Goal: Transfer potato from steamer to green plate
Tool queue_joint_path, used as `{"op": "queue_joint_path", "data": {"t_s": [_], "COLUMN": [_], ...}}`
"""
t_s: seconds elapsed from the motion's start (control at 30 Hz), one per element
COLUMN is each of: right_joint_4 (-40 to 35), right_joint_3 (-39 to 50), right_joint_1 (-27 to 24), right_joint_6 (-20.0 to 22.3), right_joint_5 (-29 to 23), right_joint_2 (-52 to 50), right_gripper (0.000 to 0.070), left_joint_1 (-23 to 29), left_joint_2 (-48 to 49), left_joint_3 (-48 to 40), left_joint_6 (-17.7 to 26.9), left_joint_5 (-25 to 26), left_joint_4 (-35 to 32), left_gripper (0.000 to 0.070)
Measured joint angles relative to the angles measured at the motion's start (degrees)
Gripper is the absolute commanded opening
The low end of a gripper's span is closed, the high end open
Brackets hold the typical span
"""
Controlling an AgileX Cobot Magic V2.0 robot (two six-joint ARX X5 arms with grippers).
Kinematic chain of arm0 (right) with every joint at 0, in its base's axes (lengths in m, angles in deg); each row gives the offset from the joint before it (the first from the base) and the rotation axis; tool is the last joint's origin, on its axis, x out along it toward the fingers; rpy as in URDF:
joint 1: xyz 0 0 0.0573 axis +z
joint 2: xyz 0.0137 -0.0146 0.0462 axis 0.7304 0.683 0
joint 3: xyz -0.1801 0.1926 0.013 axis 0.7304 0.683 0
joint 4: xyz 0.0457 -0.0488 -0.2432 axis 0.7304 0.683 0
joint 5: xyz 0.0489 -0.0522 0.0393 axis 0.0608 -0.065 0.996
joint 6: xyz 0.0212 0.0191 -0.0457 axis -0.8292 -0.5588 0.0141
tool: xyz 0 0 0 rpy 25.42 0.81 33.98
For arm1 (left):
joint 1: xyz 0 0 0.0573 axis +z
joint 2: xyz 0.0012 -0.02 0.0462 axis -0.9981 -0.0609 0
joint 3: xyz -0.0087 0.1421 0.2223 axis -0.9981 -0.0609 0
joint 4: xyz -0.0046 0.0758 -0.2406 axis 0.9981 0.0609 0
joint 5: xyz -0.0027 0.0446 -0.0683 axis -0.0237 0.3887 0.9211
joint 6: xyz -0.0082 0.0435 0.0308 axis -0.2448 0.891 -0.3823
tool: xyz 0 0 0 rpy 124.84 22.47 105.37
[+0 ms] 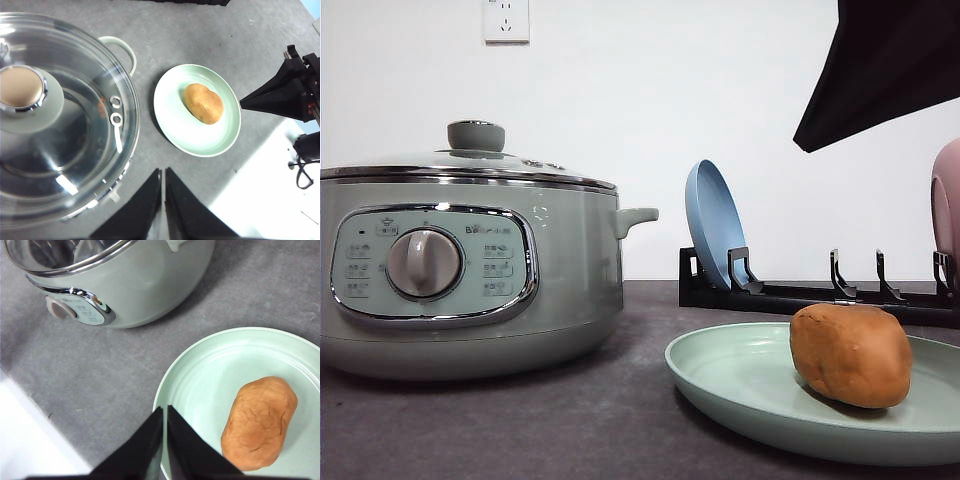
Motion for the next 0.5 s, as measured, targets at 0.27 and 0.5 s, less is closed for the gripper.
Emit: {"op": "queue_joint_path", "data": {"t_s": [0.27,0.5], "right_joint_4": [0.0,0.0], "right_joint_3": [0.0,0.0], "right_joint_1": [0.0,0.0], "right_joint_6": [0.0,0.0], "right_joint_5": [0.0,0.0], "right_joint_2": [0.0,0.0], "right_gripper": [0.0000,0.0000], "left_joint_1": [5.5,15.8], "left_joint_2": [10.4,23.6], "left_joint_3": [-3.2,-17.4], "left_joint_6": [4.2,5.1], "left_joint_5": [0.0,-1.1], "left_joint_4": [-27.0,-50.4], "left_gripper": [0.0002,0.0002]}}
